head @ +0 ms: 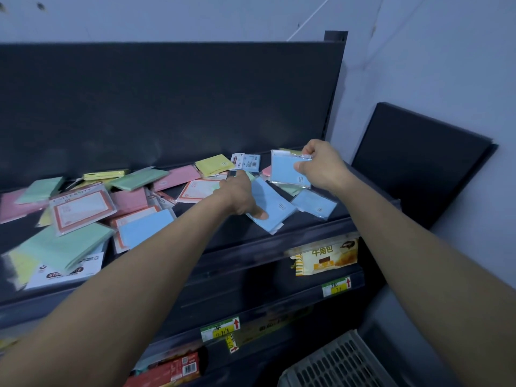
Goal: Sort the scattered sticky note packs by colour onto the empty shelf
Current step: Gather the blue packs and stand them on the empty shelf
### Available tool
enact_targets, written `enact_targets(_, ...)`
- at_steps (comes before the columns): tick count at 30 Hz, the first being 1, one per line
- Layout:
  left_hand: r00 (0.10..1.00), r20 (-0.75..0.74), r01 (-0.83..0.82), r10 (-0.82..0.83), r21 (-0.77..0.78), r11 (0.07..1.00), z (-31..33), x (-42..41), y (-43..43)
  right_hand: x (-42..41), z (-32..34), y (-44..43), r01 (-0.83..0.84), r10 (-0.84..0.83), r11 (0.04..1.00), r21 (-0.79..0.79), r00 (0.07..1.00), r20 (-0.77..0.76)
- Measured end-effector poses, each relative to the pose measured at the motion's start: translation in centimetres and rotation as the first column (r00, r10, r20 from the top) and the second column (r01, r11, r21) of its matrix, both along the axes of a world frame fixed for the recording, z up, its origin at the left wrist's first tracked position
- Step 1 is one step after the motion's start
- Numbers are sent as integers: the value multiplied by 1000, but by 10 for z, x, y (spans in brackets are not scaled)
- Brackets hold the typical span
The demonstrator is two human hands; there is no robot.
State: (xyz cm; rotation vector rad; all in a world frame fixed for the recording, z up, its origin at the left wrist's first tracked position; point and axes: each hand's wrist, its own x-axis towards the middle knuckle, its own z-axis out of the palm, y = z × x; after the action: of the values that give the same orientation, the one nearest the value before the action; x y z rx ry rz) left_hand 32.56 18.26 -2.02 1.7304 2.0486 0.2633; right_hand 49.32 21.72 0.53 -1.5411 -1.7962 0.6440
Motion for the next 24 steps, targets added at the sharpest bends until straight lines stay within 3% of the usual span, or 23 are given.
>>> enact_targets(7,971,240,-44,-4,195,980,9,-17,-10,-2,-1,-15,122,-122,989,80,992,-17)
enact_targets(13,852,519,-92,-75,289,953,18,-24,-30,3,4,-61,290,-282,941,177,957,-65)
enact_targets(17,791,535,76,-297,396,915,31,-1,-57,22,7,-109,436,-424,870,230,900,-103)
enact_targets(19,713,572,178,-406,413,893,33,20,-73,40,2,-140,519,-503,818,249,854,-130)
enact_targets(24,576,576,342,-580,475,811,31,96,-121,106,-2,-239,753,-731,611,245,655,-193)
